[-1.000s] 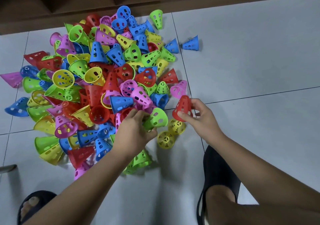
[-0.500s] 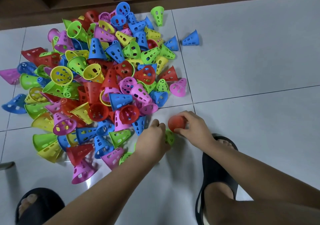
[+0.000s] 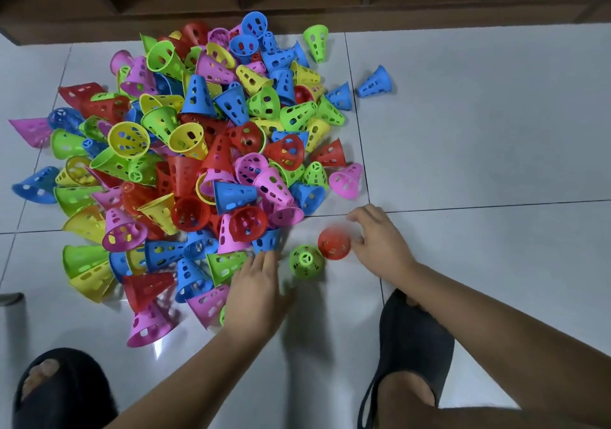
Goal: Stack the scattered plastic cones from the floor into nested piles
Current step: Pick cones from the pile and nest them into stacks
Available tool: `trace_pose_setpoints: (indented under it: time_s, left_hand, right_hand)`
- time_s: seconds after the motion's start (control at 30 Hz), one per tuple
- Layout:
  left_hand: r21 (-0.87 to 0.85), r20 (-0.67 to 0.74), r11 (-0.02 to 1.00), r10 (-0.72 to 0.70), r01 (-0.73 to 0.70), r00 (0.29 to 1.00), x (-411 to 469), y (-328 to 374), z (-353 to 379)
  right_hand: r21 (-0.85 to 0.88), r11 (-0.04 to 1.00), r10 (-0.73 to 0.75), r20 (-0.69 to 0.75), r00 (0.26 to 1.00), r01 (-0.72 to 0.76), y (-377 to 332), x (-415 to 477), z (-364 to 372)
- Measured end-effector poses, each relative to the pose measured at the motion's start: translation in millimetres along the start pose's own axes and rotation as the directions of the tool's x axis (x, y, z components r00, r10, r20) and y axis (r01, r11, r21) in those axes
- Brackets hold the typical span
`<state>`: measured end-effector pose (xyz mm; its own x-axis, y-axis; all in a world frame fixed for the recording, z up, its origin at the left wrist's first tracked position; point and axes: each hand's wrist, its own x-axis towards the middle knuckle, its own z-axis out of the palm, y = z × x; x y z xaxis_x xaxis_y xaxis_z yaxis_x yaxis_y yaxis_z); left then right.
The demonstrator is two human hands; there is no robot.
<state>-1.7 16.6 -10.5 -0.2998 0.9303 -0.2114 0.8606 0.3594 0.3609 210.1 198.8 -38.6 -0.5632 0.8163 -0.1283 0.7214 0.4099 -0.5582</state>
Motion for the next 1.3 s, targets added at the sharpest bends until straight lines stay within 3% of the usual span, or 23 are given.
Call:
trace_pose_setpoints:
  time_s: [0.13,0.23,0.43,0.7,0.9,1.1,1.2,1.3]
  left_hand:
    - [0.172,0.078,0.985,-0.012,-0.002,0.997,-32.8,-10.1,0.2]
    - [0.224,0.107,0.975,-0.011,-0.013,0.994,-46.0,-17.6,0.3]
    - [0.282,0.188,0.957,0.01,-0.064,0.982,-55.1,-31.2,3.5]
    - [0.229,0.201,0.973,-0.02,-0.028,0.979,-38.4,-38.0,3.1]
    - [0.094,0.234,0.993,-0.098,0.077,0.967,-34.5,-20.6,5.0]
    - [-0.187,0.251,0.957,-0.172,0.222,0.953,-36.1,-1.1,18.8]
    - [-0.285,0.217,0.885,-0.315,0.368,0.924,-33.4,9.0,21.3]
    - [-0.352,0.21,0.811,-0.418,0.467,0.884,-26.2,11.8,25.7]
  right_hand:
    - [0.03,0.997,0.076,-0.222,0.972,-0.071,-2.4,40.7,-15.1]
    - [0.146,0.967,0.238,-0.249,0.939,-0.206,-7.9,71.2,-18.7]
    - [-0.02,0.973,0.231,-0.035,0.972,-0.232,-6.2,94.0,-17.2]
    - [0.104,0.947,0.302,0.019,0.953,-0.303,-1.6,82.3,-6.0]
    - [0.154,0.914,0.375,0.029,0.927,-0.375,-5.7,61.0,-0.6]
    - [-0.047,0.898,0.439,0.066,0.896,-0.437,7.6,44.1,6.1]
    - [0.036,0.865,0.492,0.135,0.86,-0.501,13.6,42.4,2.0]
    - [0.259,0.792,0.525,0.17,0.834,-0.552,10.6,36.4,-4.2]
